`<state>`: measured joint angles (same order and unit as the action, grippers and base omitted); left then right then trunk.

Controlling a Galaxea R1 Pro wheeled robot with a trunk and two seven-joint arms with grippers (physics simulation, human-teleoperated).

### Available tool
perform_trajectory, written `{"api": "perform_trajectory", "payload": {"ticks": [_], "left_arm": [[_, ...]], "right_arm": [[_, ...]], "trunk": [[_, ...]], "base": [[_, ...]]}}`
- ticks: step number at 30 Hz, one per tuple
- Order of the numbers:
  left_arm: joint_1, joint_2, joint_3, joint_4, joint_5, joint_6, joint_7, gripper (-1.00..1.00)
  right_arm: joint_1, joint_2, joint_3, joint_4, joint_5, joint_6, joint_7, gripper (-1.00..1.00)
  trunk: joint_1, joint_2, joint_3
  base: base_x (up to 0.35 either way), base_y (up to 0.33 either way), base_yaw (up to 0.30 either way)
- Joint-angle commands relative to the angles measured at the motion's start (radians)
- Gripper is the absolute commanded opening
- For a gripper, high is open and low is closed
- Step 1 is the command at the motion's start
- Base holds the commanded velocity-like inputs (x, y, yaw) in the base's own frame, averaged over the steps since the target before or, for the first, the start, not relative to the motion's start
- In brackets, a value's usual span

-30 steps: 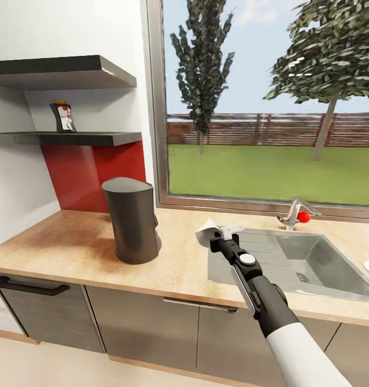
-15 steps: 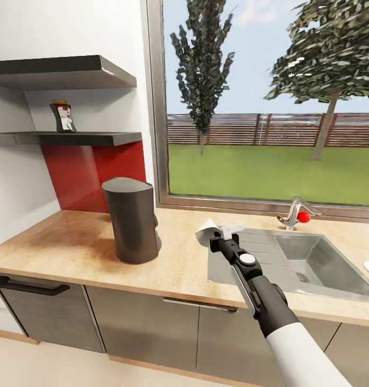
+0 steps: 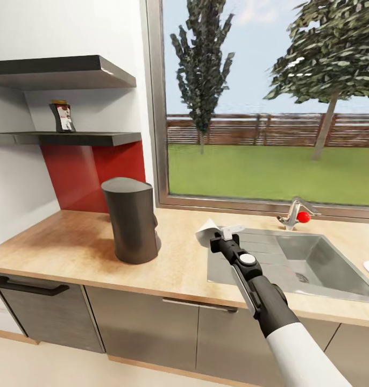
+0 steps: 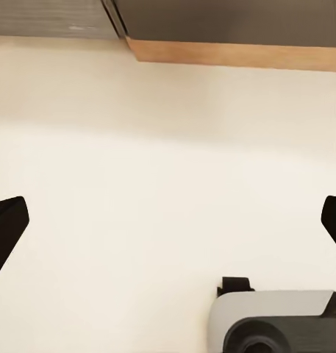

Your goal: Set up a coffee station on the kitchen countertop: keep the coffee maker on the countertop, move the bottle of coffee from the kitchen shelf to the counter next to the coffee maker, place a paper coffee filter on top of the coffee maker, put the saucer next to the coffee maker with the coffee cup on the saucer, and place the electric kettle next to the coffee maker.

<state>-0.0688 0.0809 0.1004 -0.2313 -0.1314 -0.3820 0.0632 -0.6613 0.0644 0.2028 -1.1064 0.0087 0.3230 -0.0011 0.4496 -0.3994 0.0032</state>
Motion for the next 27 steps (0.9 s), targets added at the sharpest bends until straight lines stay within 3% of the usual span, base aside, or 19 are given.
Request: {"api": "perform_trajectory", "payload": {"ticks": [1, 4, 7, 11, 12, 14, 17, 19, 22, 24, 27], "left_arm": [[-0.001, 0.001, 0.006, -0.001, -0.011, -0.005, 0.000, 1.00], [-0.003, 0.029, 0.008, -0.015, -0.006, -0.011, -0.024, 1.00], [-0.001, 0.066, 0.015, -0.044, 0.000, -0.014, -0.100, 1.00], [0.006, 0.091, 0.023, -0.092, 0.051, -0.015, -0.285, 1.00], [0.006, 0.095, 0.025, -0.095, 0.062, -0.015, -0.306, 1.00], [0.006, 0.121, 0.037, -0.102, 0.112, -0.015, -0.386, 1.00], [0.005, 0.178, 0.051, -0.096, 0.188, -0.009, -0.525, 1.00], [0.005, 0.200, 0.054, -0.089, 0.213, -0.006, -0.587, 1.00], [0.007, 0.219, 0.057, -0.052, 0.231, -0.006, -0.647, 1.00], [0.008, 0.223, 0.057, -0.026, 0.232, -0.007, -0.658, 1.00], [0.008, 0.227, 0.050, 0.008, 0.228, -0.009, -0.672, 1.00]], "right_arm": [[0.000, 0.000, 0.000, 0.001, -0.003, 0.006, 0.000, -1.00], [0.000, 0.001, -0.002, 0.004, -0.004, 0.011, 0.001, -1.00], [-0.002, 0.001, -0.004, -0.005, -0.006, 0.069, 0.004, -1.00], [-0.058, 0.000, -0.005, -0.070, -0.007, 0.283, 0.037, -1.00], [-0.071, 0.000, -0.005, -0.076, -0.007, 0.304, 0.046, -1.00], [-0.130, 0.000, -0.005, -0.086, -0.006, 0.367, 0.092, -1.00], [-0.232, 0.001, -0.005, -0.087, -0.006, 0.444, 0.142, -1.00], [-0.278, 0.001, -0.005, -0.087, -0.007, 0.505, 0.152, -1.00], [-0.367, 0.006, -0.004, -0.079, -0.018, 0.647, 0.182, -1.00], [-0.411, 0.007, -0.004, -0.051, -0.023, 0.688, 0.215, -1.00], [-0.520, 0.006, -0.003, 0.068, -0.027, 0.721, 0.279, -1.00]], "trunk": [[0.000, -0.001, 0.000], [0.000, -0.001, 0.000], [0.000, -0.001, 0.000], [0.000, -0.001, 0.000], [0.000, -0.001, 0.000], [0.000, -0.001, 0.000], [0.000, -0.001, 0.000], [0.000, -0.001, 0.000], [0.000, -0.001, 0.000], [0.000, -0.001, 0.000], [0.000, -0.001, 0.000]], "base": [[0.050, -0.106, 0.000], [0.022, -0.046, 0.000], [0.006, -0.013, 0.000], [0.002, -0.003, 0.000], [0.001, -0.001, 0.000], [0.000, 0.000, 0.000], [0.000, 0.000, 0.000], [0.000, 0.000, 0.000], [0.000, 0.000, 0.000], [0.000, 0.000, 0.000], [0.000, 0.000, 0.000]]}}
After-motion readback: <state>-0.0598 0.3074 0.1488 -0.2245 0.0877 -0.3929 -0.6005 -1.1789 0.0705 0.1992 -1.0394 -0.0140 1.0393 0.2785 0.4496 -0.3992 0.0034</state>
